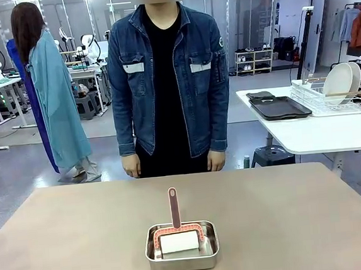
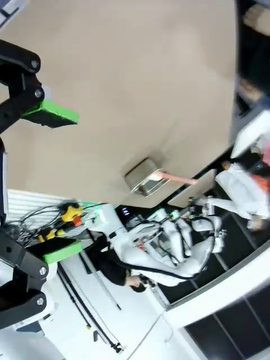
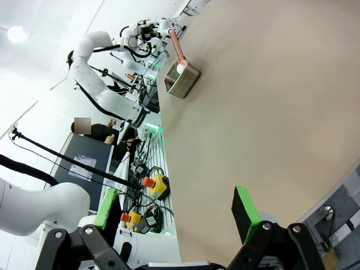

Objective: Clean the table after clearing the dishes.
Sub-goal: Place the Lint Roller back on top of the Airtight Container.

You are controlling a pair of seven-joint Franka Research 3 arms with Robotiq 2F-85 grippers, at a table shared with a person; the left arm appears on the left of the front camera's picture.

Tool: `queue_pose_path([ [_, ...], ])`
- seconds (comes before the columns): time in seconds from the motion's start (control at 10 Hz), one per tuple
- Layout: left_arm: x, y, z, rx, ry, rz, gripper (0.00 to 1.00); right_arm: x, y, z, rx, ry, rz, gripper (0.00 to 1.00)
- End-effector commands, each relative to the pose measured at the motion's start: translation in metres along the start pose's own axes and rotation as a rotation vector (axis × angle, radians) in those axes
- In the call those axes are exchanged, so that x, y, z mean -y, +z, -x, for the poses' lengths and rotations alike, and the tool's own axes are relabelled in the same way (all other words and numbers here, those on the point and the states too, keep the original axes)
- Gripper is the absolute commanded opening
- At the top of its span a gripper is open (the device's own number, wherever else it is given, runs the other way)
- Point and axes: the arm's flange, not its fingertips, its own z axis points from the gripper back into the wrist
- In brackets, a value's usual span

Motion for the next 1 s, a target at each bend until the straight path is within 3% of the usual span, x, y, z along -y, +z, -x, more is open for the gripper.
queue_pose_path([
  [0.0, 0.0197, -0.0141, -0.0041, -0.064, 0.019, -0.005, 1.0, -0.0046, -0.0071, 0.0034, -0.006, -0.003, 0.011, 1.0],
  [0.9, 0.0197, -0.0141, -0.0041, -0.064, 0.019, -0.005, 1.0, -0.0046, -0.0071, 0.0034, -0.006, -0.003, 0.011, 1.0],
])
